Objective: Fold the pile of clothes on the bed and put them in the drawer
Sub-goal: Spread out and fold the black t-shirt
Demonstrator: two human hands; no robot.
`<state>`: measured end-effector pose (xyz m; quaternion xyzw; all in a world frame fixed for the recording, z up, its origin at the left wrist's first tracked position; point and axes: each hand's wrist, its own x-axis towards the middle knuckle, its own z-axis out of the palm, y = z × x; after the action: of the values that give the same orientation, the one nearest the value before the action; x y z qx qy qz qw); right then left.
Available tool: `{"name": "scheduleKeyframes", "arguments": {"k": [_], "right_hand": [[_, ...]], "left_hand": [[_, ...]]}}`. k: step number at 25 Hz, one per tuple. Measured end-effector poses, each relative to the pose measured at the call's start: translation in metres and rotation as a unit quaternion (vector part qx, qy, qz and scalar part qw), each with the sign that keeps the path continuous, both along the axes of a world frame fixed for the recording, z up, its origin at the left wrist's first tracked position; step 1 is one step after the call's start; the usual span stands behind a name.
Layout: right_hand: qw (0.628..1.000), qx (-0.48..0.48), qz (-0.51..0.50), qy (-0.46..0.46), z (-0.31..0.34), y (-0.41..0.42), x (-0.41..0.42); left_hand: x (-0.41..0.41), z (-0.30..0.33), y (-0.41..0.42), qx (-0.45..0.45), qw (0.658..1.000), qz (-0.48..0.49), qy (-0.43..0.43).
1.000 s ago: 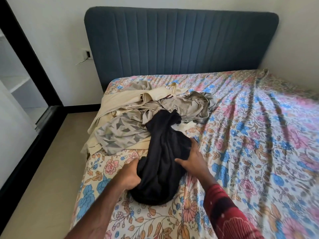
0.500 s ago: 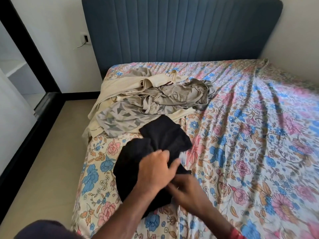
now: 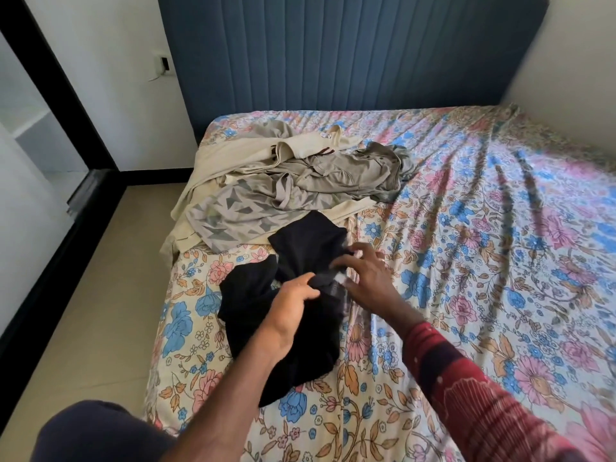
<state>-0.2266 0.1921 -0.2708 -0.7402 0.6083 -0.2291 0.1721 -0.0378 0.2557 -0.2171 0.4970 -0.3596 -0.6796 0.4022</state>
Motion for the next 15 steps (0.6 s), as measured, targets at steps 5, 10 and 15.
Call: {"name": "scheduleKeyframes", "arguments": {"k": [5, 10, 15], "right_hand": [[0.964, -0.058, 0.071, -0.25, 0.07, -0.043, 0.007], [0.932, -0.068, 0.142, -0.325, 0.17, -0.065, 0.03], [0.913, -0.013, 0.156, -0.376, 0.25, -0.08, 0.028]], "left_hand": [[0.048, 0.066, -0.02, -0.079, 0.981, 0.021, -0.177], [0.099, 0.133, -0.064, -0.084, 0.949, 0.076, -0.295], [0.148, 0.187, -0.084, -0.113, 0.927, 0.09, -0.347]]}}
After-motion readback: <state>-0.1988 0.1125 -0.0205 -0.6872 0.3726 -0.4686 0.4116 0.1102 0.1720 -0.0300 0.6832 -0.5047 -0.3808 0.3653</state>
